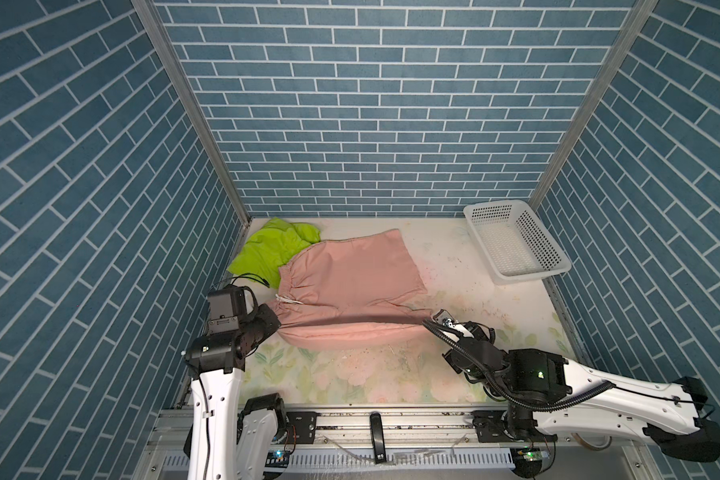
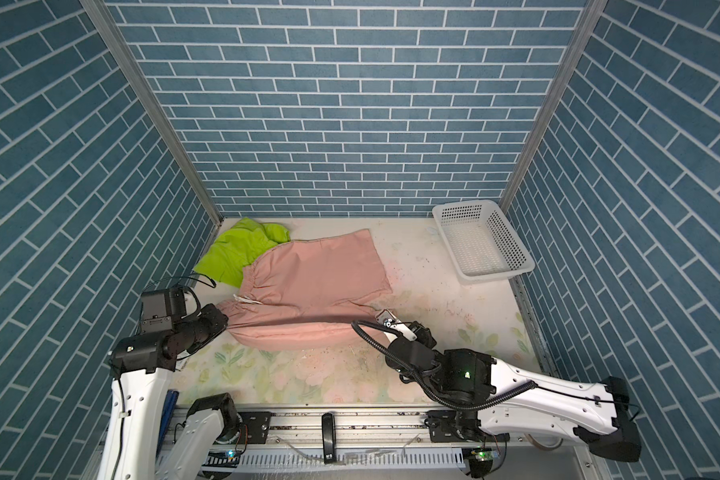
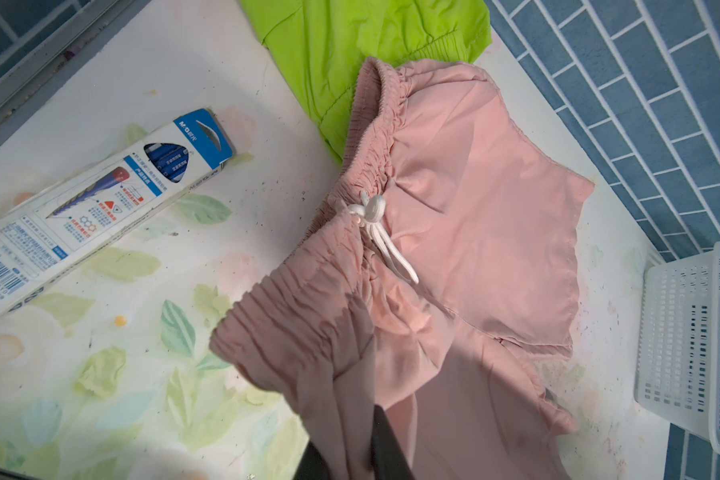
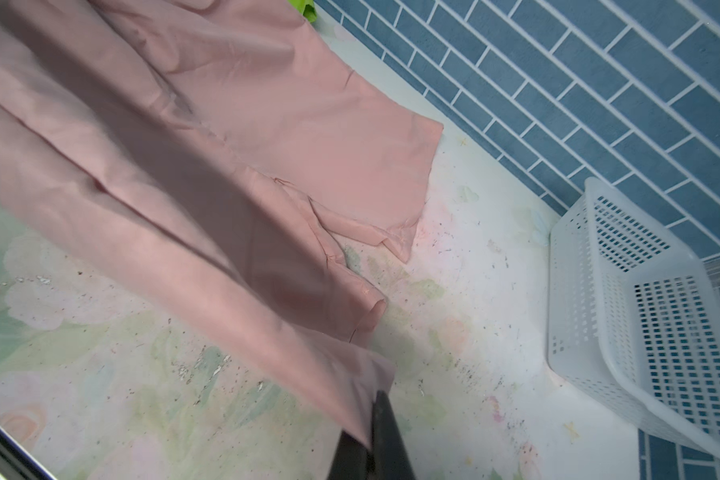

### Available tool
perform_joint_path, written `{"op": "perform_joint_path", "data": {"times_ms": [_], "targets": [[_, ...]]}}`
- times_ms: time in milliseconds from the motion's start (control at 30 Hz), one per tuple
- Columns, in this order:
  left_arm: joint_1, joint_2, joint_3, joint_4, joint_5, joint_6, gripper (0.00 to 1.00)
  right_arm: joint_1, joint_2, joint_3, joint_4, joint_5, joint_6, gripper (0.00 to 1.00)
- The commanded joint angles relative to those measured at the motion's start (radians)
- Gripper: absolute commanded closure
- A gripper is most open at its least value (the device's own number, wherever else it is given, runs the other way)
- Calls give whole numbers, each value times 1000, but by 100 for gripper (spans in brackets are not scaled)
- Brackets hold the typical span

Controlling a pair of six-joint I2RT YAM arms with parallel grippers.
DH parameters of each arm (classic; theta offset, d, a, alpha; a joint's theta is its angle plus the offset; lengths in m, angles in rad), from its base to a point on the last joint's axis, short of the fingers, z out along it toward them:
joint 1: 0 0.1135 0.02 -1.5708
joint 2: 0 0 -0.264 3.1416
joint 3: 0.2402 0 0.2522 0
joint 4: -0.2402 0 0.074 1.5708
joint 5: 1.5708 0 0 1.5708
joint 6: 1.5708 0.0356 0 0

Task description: Fold and stack the shorts

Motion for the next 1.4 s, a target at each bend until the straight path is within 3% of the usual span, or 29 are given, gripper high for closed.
{"op": "perform_joint_path", "data": {"times_ms": [0, 200, 300, 433, 500, 633, 700, 1133, 1367], "targets": [[-3, -34, -38, -24, 9, -27, 81, -4, -32, 41, -9, 111, -78, 100], [-5, 7, -36, -6, 26, -9, 85, -12, -106, 85, -37, 166, -115, 100], [-5, 47, -29, 13, 29, 7, 89, -48, -100, 79, 9, 110, -185, 100], [-42, 87, -90, 79, 69, -22, 65, -126, -24, 91, 20, -15, -167, 100], [-126, 101, -157, 161, 42, -83, 47, -160, 12, 90, 20, -61, -148, 100], [-398, 221, -224, 291, -52, -218, 36, -227, 78, 99, 18, -123, -124, 100], [-478, 269, -232, 292, -58, -274, 32, -255, 105, 111, 15, -129, -126, 100], [-544, -136, -566, 265, -114, -513, 29, -387, 172, 125, 67, -304, -132, 100], [-562, -180, -656, 379, -107, -541, 33, -413, 195, 148, 61, -320, -128, 100]]}}
